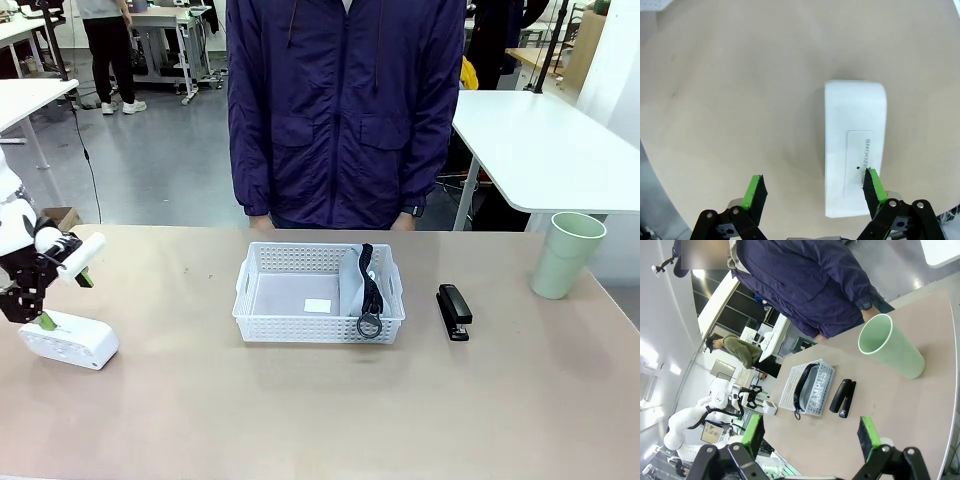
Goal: Efficiently arrange items inside the basket to fit them all.
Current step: Pick up the Digital clock and place it inside the Organizing basket.
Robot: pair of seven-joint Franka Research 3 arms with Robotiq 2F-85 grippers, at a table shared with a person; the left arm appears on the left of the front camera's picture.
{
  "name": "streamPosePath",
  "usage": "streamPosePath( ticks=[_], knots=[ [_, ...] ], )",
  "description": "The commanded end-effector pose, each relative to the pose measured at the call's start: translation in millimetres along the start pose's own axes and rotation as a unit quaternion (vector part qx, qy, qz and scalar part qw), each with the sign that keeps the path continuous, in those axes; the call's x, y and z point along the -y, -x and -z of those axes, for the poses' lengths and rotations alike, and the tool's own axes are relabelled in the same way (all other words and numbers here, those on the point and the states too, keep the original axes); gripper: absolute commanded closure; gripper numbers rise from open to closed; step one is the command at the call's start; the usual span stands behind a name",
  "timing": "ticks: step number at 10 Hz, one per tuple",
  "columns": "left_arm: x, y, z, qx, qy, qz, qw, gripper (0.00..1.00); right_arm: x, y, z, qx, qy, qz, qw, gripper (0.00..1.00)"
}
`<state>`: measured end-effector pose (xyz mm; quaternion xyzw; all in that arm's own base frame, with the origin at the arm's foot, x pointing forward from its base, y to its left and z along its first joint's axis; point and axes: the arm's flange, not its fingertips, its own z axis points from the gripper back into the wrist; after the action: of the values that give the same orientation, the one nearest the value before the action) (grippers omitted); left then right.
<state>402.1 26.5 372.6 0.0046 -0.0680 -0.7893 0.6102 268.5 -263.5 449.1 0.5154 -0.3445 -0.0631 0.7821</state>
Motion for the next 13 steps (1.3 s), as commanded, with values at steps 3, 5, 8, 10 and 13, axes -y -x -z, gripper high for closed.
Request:
streamPosePath(
  ticks=[3, 5, 8, 10, 13],
  knots=[
    [20.5, -12.4, 42.2, -0.033, 0.048, -0.005, 0.998, 0.00, -0.1, -2.9, -0.4, 0.008, -0.008, -0.015, 1.000, 0.00],
    [20.9, -11.4, 57.4, -0.045, 0.091, 0.005, 0.995, 0.00, -0.1, -2.9, -0.4, 0.008, -0.008, -0.015, 1.000, 0.00],
    [25.0, -2.5, 39.2, 0.001, 0.060, 0.005, 0.998, 0.00, -0.1, -2.9, -0.4, 0.008, -0.008, -0.015, 1.000, 0.00],
    [30.3, -2.0, 23.4, 0.019, 0.034, 0.010, 0.999, 0.00, -0.1, -2.9, -0.4, 0.008, -0.008, -0.015, 1.000, 0.00],
    [42.0, -9.9, 25.0, 0.016, 0.037, 0.038, 0.998, 0.00, -0.1, -2.9, -0.4, 0.008, -0.008, -0.015, 1.000, 0.00]
  ],
)
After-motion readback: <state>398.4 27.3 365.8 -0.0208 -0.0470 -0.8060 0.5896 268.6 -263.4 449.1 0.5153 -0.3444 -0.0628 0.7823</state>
